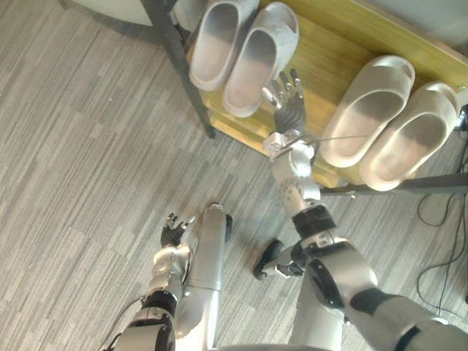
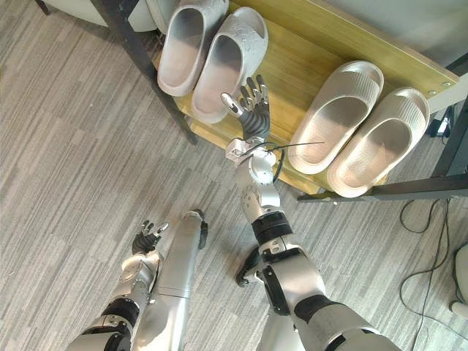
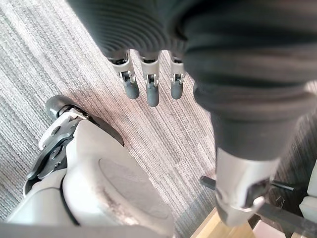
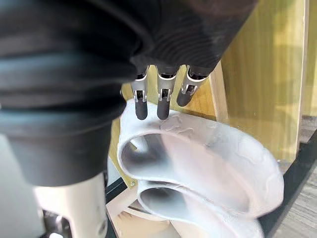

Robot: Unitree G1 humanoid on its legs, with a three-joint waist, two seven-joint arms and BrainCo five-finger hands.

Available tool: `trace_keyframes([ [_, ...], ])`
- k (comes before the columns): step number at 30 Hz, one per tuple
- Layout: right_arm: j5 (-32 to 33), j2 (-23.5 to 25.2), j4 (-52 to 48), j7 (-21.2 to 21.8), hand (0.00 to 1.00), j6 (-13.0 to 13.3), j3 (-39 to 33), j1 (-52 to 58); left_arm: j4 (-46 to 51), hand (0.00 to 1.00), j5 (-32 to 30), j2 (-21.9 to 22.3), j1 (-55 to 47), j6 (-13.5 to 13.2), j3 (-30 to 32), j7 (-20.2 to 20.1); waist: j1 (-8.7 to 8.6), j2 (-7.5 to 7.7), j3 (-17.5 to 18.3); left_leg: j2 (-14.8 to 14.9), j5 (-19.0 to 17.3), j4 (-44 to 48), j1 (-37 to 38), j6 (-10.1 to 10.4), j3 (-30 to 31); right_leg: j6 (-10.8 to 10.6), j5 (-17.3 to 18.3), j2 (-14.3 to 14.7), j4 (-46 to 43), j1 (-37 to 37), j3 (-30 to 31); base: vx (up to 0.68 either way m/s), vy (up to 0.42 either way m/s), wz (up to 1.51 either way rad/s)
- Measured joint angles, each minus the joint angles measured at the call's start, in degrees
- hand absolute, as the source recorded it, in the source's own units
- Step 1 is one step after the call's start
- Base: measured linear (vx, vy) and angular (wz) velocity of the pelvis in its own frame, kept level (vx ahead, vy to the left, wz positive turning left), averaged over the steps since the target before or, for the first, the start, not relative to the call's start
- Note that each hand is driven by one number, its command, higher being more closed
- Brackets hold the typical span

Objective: Organize the slippers on the shoe rack

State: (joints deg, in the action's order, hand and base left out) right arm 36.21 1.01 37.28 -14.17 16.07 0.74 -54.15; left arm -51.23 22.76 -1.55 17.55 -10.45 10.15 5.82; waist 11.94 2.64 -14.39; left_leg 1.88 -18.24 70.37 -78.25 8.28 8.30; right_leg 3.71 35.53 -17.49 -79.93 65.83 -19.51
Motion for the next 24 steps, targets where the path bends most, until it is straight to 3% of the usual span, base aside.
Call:
trace_keyframes([
  [15, 1.1, -6.2, 4.4, -2.0, 0.0, -0.2, -1.6, -3.7, -0.6, 0.0, 1.2, 0.6, 0.0, 0.0, 0.0, -0.9, 0.25, -0.95, -0.2, -0.2, 0.6, 0.3, -0.2, 0.3, 0.4, 0.6, 0.3, -0.4, -0.8, 0.0, -0.4, 0.0, -0.007, 0.02],
  [24, -9.5, -7.4, -12.4, -2.0, 0.0, -0.1, 4.1, 9.6, -1.2, 0.0, 2.1, -0.2, -0.4, 0.0, 1.3, -0.8, -1.75, -1.07, -0.2, 2.4, -0.2, 0.9, 4.0, -0.6, -1.8, 0.5, 0.2, 0.9, -0.5, -3.1, 1.2, -0.01, -0.011, -0.12],
])
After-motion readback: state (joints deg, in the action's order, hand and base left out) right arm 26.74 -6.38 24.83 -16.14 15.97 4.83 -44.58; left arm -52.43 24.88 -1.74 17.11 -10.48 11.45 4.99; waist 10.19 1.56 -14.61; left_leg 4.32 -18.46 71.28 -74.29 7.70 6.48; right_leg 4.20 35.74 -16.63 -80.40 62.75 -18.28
